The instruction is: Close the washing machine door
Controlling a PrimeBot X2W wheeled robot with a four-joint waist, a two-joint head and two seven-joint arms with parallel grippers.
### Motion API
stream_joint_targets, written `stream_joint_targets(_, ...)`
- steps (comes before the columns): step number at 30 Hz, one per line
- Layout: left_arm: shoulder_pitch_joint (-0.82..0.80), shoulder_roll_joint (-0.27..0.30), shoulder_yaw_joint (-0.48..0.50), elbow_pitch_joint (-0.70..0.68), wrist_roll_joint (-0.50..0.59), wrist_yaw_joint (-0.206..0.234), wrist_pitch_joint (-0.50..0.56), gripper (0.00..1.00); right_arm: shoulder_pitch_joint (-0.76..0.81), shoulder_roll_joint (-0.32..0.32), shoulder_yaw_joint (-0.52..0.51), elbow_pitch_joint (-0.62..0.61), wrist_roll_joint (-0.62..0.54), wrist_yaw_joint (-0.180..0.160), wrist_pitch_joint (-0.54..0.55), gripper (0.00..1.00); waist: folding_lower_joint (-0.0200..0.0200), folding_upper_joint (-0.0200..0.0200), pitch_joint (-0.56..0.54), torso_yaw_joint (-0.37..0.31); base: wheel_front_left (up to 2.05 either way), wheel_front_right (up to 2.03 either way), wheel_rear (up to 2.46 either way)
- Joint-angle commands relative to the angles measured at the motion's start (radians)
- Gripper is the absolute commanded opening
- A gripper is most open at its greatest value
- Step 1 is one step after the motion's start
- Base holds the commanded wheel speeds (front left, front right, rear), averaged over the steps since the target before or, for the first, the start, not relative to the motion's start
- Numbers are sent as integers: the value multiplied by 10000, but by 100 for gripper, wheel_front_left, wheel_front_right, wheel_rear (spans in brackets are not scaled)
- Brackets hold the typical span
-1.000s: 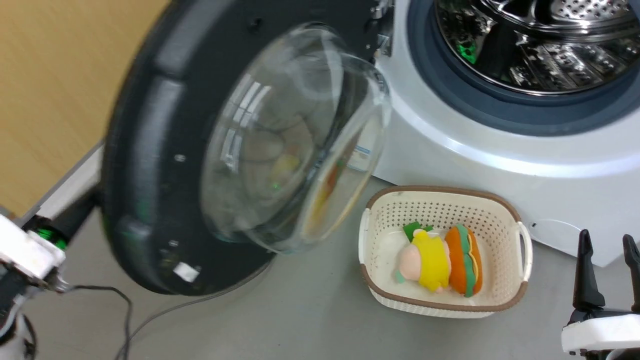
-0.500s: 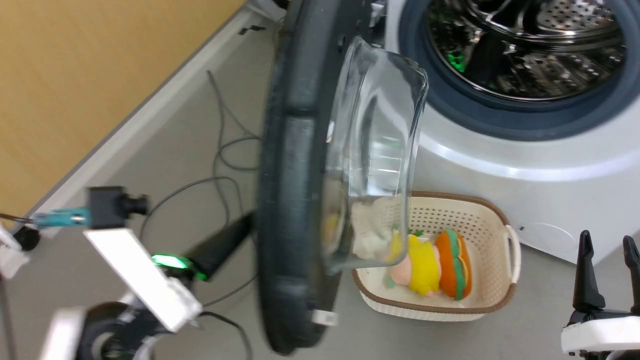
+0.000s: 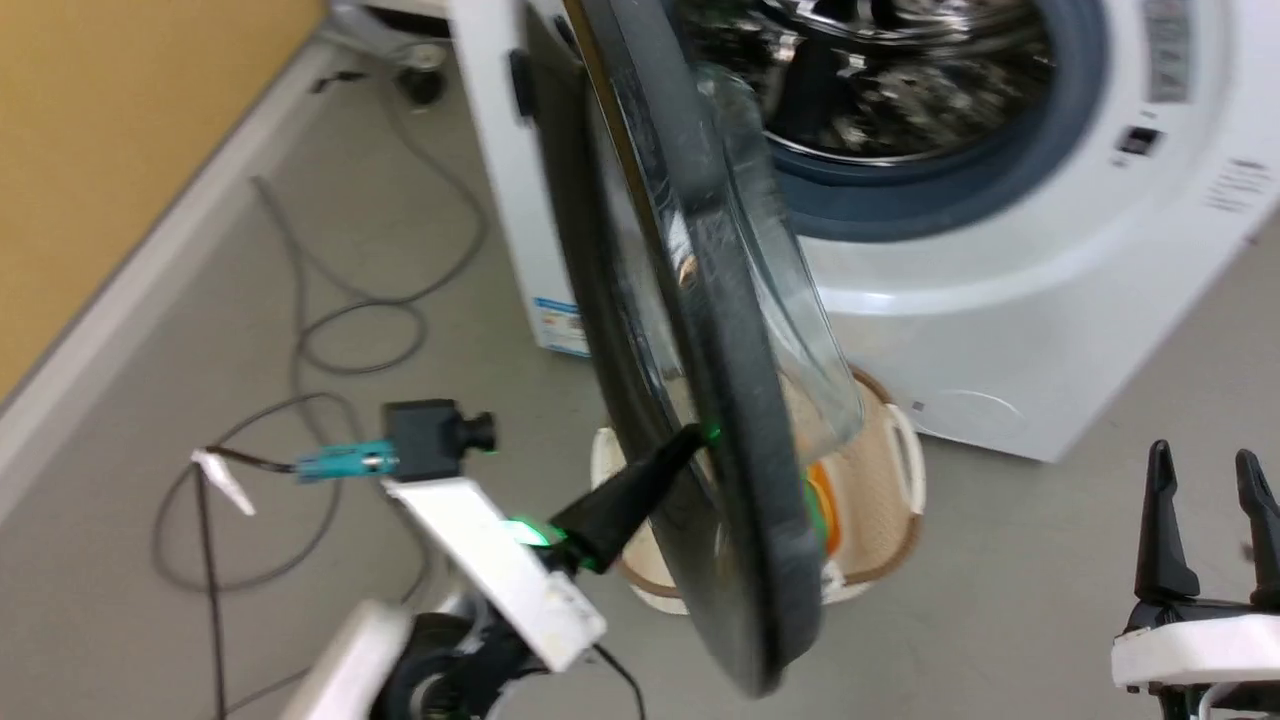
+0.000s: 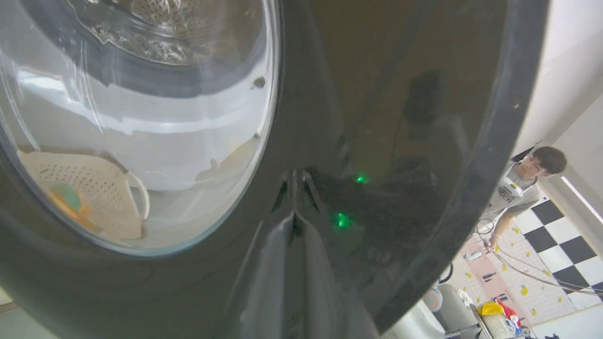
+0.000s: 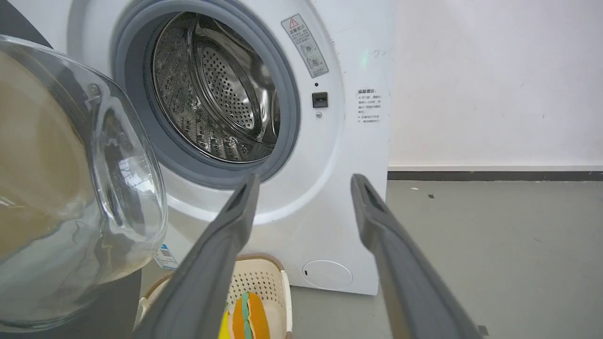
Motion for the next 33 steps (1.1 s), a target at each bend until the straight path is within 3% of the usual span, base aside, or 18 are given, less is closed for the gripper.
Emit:
stream_joint_targets(1,-338,-38,-394,212,56,-48,-295,0,-157,9,61,-34,-81,50,-45,100,0,0,108,-619,0,0,0)
stream_joint_targets(10,-1484,50,-1949,1755,-35,-48,-2279,0,-311,9,359,-25,8,50,-45,100,0,0,328,-2127,0,0,0)
stream_joint_targets(18,-2350,133,-3127,2965,-456,-48,-3212,0,-363,9,675,40,127,50,-45,100,0,0,362,-2877,0,0,0)
stream_joint_targets(25,-2602,643,-4002,3359,-560,-48,-3905,0,-275,9,711,91,269,50,-45,100,0,0,207,-3041,0,0,0)
stream_joint_targets(30,-2615,1194,-4131,4256,472,-47,-5213,0,-79,9,613,107,486,50,-45,100,0,0,-112,-2927,0,0,0)
stream_joint_targets(33,-2595,1320,-3558,4778,1517,504,-5654,0,15,9,513,77,525,50,-45,100,0,0,-290,-2807,0,0,0)
